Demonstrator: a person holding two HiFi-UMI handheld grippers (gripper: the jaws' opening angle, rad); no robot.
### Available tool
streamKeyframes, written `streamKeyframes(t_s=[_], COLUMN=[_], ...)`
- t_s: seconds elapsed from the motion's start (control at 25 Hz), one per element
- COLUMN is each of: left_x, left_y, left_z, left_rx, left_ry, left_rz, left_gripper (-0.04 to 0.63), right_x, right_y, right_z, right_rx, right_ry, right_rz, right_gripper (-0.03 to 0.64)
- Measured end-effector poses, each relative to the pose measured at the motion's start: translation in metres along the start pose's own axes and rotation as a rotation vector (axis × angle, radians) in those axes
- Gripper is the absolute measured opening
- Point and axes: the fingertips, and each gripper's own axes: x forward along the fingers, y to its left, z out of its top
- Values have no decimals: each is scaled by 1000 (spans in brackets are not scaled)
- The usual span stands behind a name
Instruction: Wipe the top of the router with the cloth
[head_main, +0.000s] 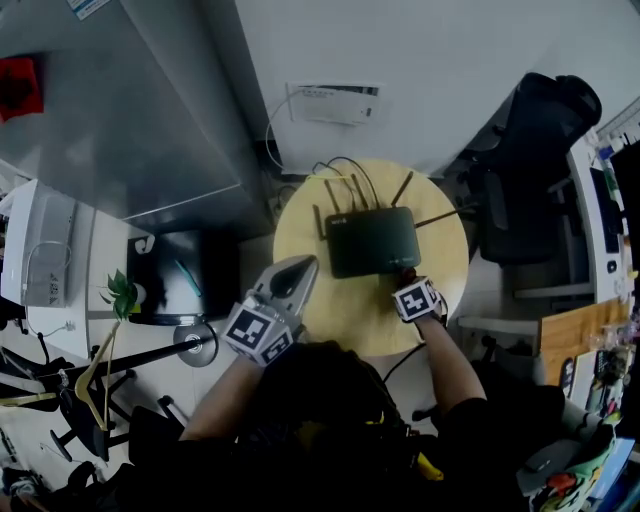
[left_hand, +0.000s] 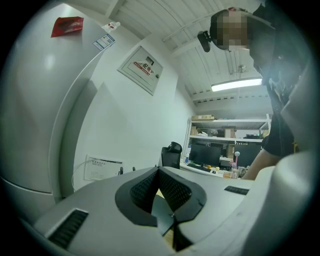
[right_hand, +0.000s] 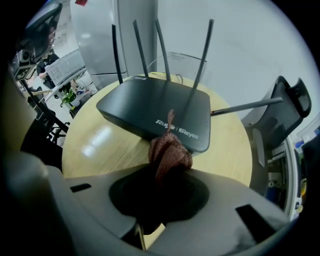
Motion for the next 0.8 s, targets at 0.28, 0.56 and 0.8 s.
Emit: streamKeyframes(t_s=[0.28, 0.56, 0.8], left_x=[-14, -27, -38], left_y=[11, 25, 34], left_z=[1, 3, 5], left_rx=[-2, 14, 12], left_ry=[9, 9, 7], left_rz=[-14, -20, -23], left_gripper=[-8, -9, -8], right_x=[1, 2, 4], right_y=[25, 52, 83], right_z=[17, 28, 41], right_rx=[29, 28, 4], right_ry=[-20, -17, -19], right_rz=[-20, 1, 45], right_gripper=[66, 66, 66])
